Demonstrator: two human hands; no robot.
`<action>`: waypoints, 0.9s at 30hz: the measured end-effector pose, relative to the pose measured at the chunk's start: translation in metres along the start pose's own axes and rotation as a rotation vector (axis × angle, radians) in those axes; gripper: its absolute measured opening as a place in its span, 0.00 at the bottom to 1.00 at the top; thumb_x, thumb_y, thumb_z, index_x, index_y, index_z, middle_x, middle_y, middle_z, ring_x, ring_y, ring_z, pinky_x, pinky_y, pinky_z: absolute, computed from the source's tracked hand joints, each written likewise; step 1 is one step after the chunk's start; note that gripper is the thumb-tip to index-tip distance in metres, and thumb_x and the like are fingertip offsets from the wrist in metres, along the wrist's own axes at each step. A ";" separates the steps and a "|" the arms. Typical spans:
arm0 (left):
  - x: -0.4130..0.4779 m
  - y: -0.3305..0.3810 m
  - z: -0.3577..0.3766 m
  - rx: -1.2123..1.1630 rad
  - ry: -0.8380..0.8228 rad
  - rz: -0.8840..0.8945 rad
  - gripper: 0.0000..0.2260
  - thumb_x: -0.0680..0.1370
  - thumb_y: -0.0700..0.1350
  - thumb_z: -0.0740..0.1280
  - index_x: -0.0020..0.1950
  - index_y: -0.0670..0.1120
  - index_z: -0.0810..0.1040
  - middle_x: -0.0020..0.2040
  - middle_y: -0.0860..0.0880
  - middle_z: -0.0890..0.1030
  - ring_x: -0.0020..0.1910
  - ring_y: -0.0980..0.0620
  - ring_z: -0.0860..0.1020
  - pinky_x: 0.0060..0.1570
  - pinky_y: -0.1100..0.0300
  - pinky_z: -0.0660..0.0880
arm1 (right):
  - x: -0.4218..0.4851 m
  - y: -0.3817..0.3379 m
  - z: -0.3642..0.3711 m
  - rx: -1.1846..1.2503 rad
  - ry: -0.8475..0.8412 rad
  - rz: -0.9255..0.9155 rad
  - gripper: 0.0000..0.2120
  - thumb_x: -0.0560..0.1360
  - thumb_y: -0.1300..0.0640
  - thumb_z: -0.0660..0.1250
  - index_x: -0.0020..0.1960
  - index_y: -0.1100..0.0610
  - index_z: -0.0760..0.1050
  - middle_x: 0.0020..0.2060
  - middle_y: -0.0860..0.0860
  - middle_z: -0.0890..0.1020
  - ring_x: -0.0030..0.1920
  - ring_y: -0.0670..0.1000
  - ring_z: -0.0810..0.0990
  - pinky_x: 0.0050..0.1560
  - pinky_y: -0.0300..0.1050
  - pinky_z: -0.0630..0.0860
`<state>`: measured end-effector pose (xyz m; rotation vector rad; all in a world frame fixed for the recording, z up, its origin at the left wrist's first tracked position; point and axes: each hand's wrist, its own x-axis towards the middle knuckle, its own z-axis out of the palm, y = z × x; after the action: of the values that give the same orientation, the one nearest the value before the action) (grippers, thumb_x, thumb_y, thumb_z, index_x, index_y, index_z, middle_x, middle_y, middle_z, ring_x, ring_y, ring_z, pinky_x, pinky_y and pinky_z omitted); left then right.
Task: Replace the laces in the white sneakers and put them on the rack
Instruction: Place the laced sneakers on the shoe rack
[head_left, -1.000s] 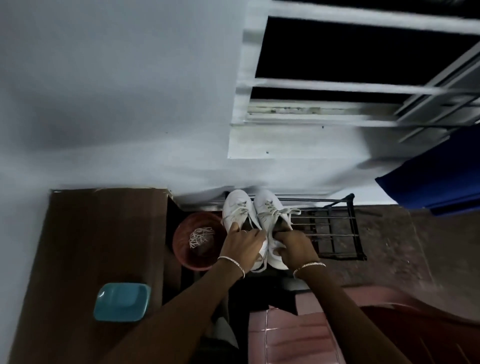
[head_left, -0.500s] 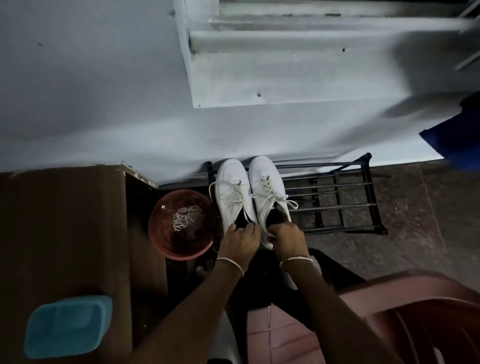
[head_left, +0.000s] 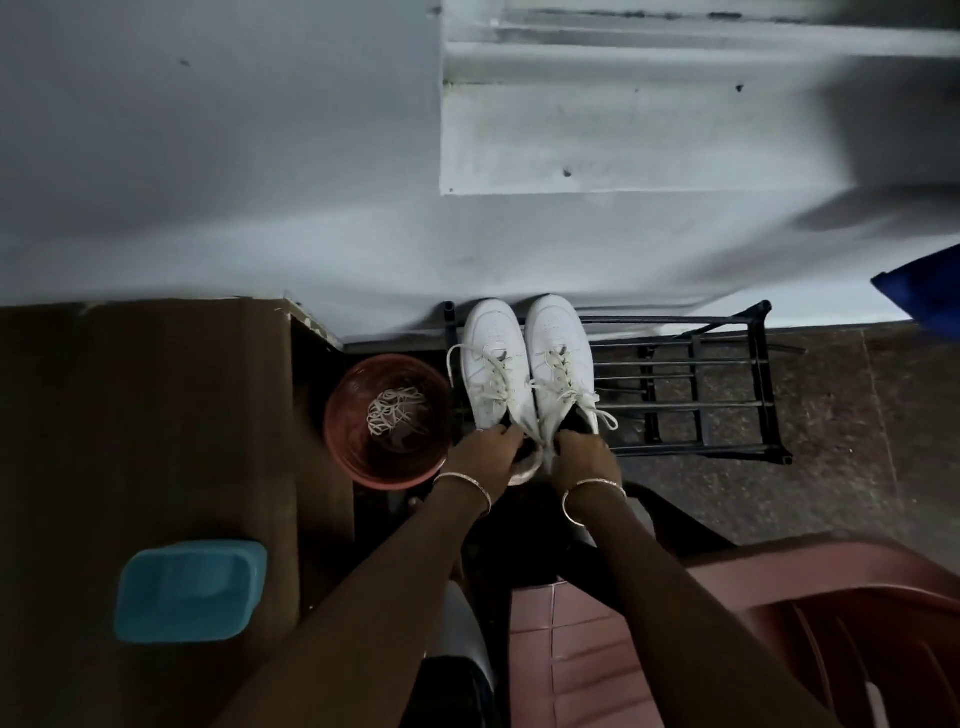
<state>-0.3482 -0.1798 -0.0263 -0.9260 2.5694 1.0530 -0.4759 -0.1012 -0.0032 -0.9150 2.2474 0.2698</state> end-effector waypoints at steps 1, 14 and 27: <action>-0.010 -0.007 -0.007 -0.054 0.024 -0.048 0.12 0.77 0.44 0.63 0.59 0.43 0.76 0.55 0.42 0.79 0.54 0.39 0.78 0.50 0.48 0.75 | -0.009 -0.013 -0.002 -0.010 0.097 0.016 0.10 0.77 0.58 0.63 0.56 0.59 0.78 0.51 0.59 0.83 0.58 0.62 0.79 0.56 0.52 0.75; -0.207 -0.105 -0.066 -0.222 0.423 -0.660 0.06 0.78 0.42 0.63 0.50 0.42 0.79 0.48 0.41 0.83 0.48 0.39 0.80 0.48 0.47 0.75 | -0.147 -0.179 0.071 0.426 0.019 -0.299 0.05 0.74 0.63 0.66 0.47 0.61 0.80 0.44 0.61 0.84 0.50 0.64 0.81 0.46 0.52 0.73; -0.294 -0.187 -0.052 -0.200 0.443 -1.256 0.13 0.82 0.45 0.58 0.63 0.38 0.71 0.60 0.39 0.78 0.58 0.36 0.77 0.58 0.46 0.69 | -0.169 -0.261 0.135 0.456 -0.396 -0.128 0.16 0.78 0.54 0.65 0.60 0.61 0.80 0.55 0.60 0.83 0.58 0.61 0.80 0.52 0.46 0.74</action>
<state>-0.0002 -0.1788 0.0276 -2.4979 1.4572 0.6972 -0.1413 -0.1439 0.0255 -0.6840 1.7717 -0.1124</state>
